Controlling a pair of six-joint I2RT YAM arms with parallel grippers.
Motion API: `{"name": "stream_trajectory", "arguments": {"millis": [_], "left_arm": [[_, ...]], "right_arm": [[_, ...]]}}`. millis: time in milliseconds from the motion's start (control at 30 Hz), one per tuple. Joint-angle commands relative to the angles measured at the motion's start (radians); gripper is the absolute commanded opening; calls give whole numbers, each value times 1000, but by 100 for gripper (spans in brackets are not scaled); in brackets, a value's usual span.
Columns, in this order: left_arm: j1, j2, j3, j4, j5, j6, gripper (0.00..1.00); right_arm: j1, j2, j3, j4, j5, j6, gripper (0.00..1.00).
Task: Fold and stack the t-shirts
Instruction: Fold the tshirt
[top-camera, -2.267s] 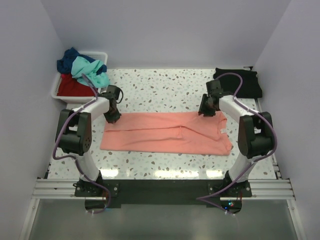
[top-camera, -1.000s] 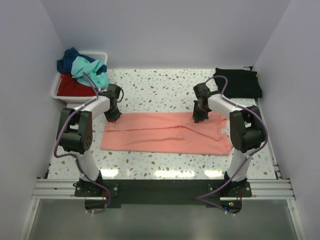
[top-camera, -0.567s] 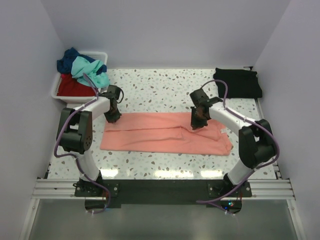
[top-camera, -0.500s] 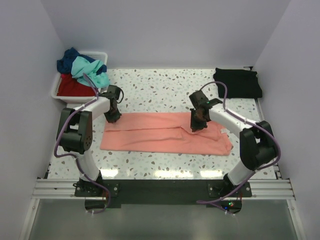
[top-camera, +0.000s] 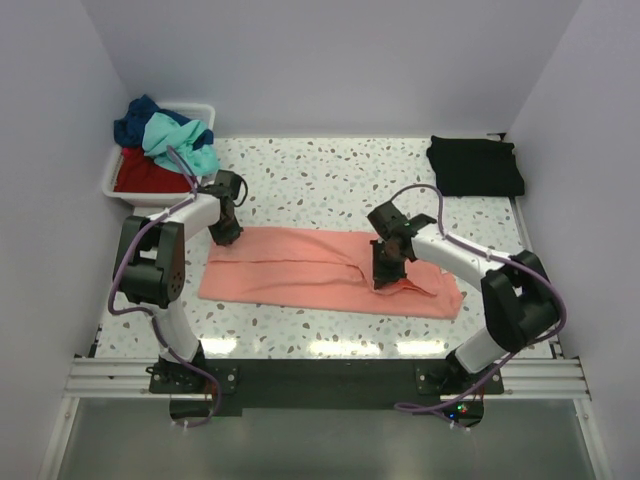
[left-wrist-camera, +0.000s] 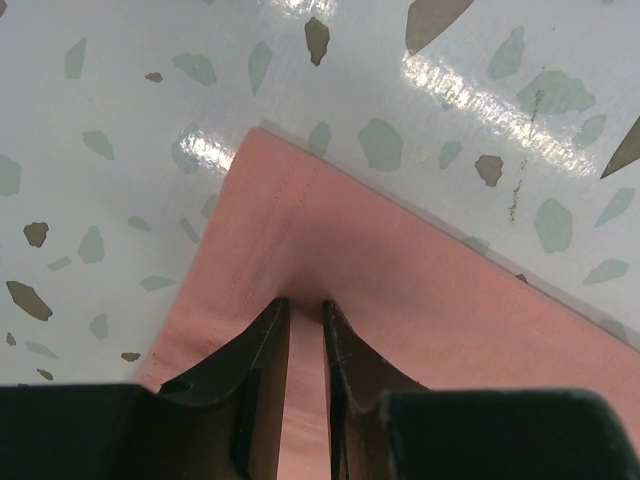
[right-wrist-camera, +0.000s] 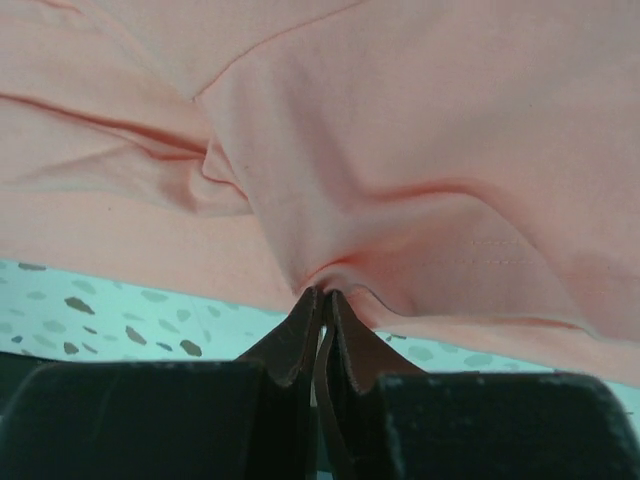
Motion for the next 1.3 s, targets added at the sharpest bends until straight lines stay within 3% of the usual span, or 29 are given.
{"name": "stream_trajectory", "arguments": {"millis": [0,100,200,333,500,867,1033,1267], "left_arm": [[-5,-10,-1,15,-35,17,24],[-5,-5,10,19,-26,11,24],[-6,-2,24,17,-27,15,24],[-6,4,42,19,-27,26,25],[-14,41,74,25,33,77,25],[-40,8,65,-1,33,170,32],[-40,-62,48,-43,-21,177,33],[-40,-150,11,-37,40,167,38]], "right_arm": [[27,-87,-9,-18,-58,28,13],[30,-109,-1,-38,-35,28,27],[30,-158,26,-64,52,34,32],[31,-204,54,-101,190,63,36],[2,-89,98,-130,357,118,37],[-188,110,104,-21,341,134,37],[-214,152,108,-15,336,129,37],[-226,173,74,8,308,161,38]]}}
